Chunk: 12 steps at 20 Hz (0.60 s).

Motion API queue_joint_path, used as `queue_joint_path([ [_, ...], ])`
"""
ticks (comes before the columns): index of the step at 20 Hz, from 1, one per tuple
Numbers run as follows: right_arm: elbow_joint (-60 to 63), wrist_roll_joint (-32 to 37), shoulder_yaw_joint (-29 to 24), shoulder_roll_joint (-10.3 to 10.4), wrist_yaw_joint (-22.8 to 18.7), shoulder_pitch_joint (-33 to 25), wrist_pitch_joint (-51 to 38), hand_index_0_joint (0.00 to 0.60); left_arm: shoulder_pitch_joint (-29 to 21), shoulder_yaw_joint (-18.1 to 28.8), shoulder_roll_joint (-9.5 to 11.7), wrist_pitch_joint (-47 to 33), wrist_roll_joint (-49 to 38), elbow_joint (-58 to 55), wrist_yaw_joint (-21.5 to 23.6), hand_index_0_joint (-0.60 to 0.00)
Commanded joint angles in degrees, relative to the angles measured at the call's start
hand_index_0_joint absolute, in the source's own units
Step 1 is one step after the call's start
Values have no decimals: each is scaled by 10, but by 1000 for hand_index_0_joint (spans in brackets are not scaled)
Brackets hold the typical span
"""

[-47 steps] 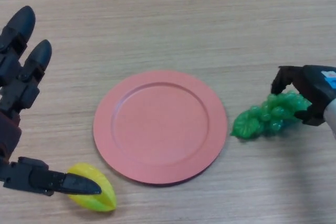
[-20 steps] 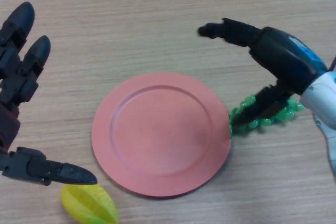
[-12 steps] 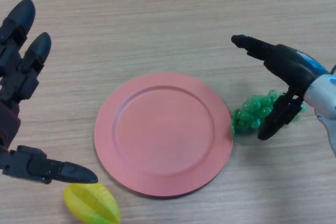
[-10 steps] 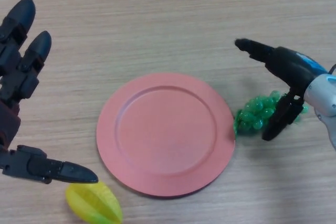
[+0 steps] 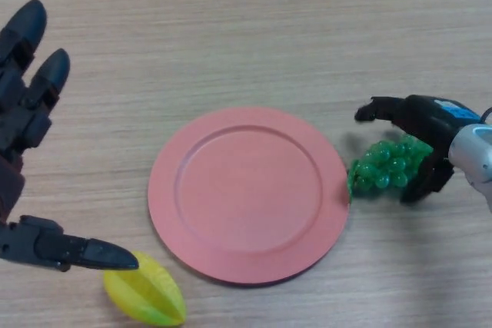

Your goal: Pick up the green grapes and place it on the plate

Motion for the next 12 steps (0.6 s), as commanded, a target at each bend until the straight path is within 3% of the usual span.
queue_joint_path([
  [1, -28, 11, -25, -18, -50, -41, -25, 600, -12, 19, 17, -82, -14, -20, 11, 0],
  [3, -32, 12, -28, -15, -51, -33, -25, 600, -13, 13, 17, -83, -7, -19, 11, 0],
  [7, -66, -1, -33, -30, -54, -23, -27, 600, -10, 8, 14, -90, -6, -18, 7, 0],
  [9, -133, 33, -55, -27, 0, -12, -2, 600, -8, 8, 13, -92, -6, -18, 5, 0],
  [12, -306, 135, -86, 6, 102, 2, 128, 600, -7, 11, 12, -87, -14, -19, 3, 0],
])
